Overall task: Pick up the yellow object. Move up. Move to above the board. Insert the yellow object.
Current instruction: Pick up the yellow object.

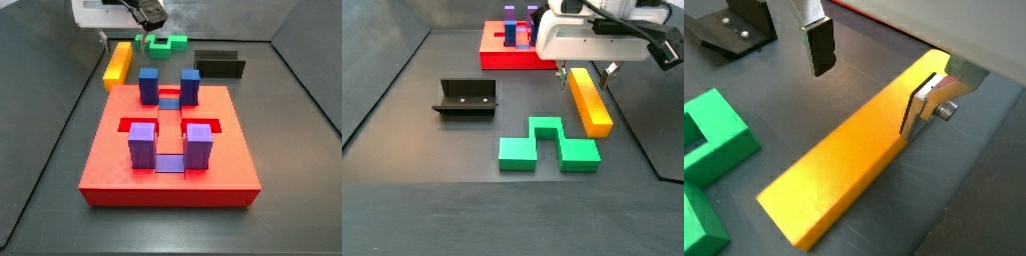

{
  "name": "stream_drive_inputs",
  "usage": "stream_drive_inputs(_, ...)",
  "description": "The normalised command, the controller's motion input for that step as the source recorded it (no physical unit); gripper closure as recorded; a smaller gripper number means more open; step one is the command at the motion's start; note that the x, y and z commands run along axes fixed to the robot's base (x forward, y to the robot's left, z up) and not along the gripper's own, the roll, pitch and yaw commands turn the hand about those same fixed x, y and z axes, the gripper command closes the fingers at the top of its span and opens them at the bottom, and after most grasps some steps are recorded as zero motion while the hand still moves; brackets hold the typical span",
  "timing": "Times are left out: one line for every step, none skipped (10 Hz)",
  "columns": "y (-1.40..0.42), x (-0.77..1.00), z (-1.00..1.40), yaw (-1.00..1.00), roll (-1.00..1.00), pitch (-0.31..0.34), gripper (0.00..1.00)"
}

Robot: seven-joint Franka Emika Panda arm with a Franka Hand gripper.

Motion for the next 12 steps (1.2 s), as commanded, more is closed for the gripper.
stream_drive_inputs(0.00, -0.12, -0.25, -0.05, 0.07, -0.029, 0.00)
stream_drive_inputs(-0.01, -0.12, -0.28, -0.05, 0.07, -0.050, 0.00)
stream_drive_inputs(-0.04, -0.10, -0.31, -0.05, 0.02, -0.090, 0.00)
stream_drive_inputs(-0.04, -0.05, -0.29, -0.04, 0.00, -0.110, 0.00)
stream_drive_inputs(-0.02, 0.00, -0.26, -0.03, 0.00, -0.111, 0.00)
stream_drive_inputs(0.00, 0.00, -0.21, -0.03, 0.00, -0.086, 0.00)
stream_drive_inputs(0.00, 0.00, -0.16, -0.02, 0.00, -0.050, 0.00)
stream_drive_inputs(0.00, -0.01, -0.15, -0.02, 0.00, -0.040, 0.00)
stream_drive_inputs(0.00, -0.01, -0.14, -0.02, 0.00, -0.037, 0.00)
stream_drive_inputs(0.00, -0.01, -0.11, -0.04, 0.00, -0.024, 0.00)
stream_drive_inputs(0.00, -0.04, -0.02, 0.00, 0.01, 0.000, 0.00)
stream_drive_inputs(0.00, 0.00, 0.00, 0.00, 0.00, 0.000, 0.00)
